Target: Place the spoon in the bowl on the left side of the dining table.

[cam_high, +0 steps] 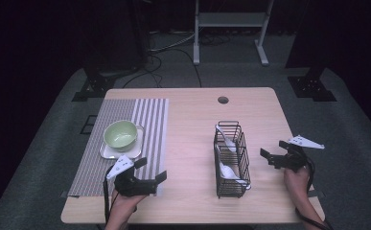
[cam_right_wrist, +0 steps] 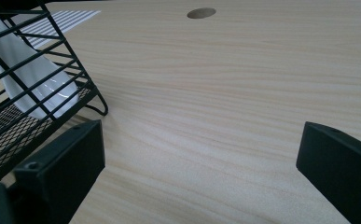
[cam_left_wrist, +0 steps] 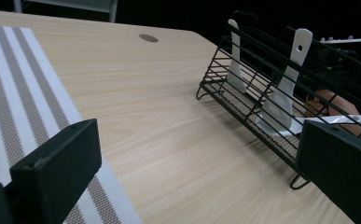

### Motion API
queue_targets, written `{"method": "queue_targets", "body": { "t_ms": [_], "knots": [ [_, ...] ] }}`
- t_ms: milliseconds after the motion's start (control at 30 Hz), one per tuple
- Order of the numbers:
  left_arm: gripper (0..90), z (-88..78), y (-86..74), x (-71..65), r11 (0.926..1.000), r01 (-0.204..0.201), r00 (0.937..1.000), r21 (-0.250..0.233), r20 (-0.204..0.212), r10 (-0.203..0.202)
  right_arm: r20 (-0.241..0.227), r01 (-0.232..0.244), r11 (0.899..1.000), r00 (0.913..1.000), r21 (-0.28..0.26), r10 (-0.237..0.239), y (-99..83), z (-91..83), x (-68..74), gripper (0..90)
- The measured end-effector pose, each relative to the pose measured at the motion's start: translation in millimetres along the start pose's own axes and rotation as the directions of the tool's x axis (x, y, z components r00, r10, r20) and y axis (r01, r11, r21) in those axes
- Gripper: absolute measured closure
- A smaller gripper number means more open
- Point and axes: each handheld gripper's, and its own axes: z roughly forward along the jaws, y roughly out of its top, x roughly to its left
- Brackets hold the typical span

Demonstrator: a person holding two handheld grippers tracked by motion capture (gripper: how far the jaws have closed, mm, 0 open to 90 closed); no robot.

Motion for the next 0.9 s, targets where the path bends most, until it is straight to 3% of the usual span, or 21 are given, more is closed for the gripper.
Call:
{"method": "queue_targets", "body": {
  "t_ms": [433,900],
  "knots": [
    [0.0,17.0,10.2,-15.4,0.9998,-0.017,0.9985,0.01,0.052,0.017,-0.005,0.011,1.0,0.9999,0.004,-0.011,0.0,0.6,1.3,0.0],
    [0.0,38.5,16.4,-35.3,0.9991,-0.032,0.992,0.027,0.123,0.028,-0.015,0.014,1.0,0.9998,0.0,-0.014,0.0,0.7,2.1,0.0]
  ]
}}
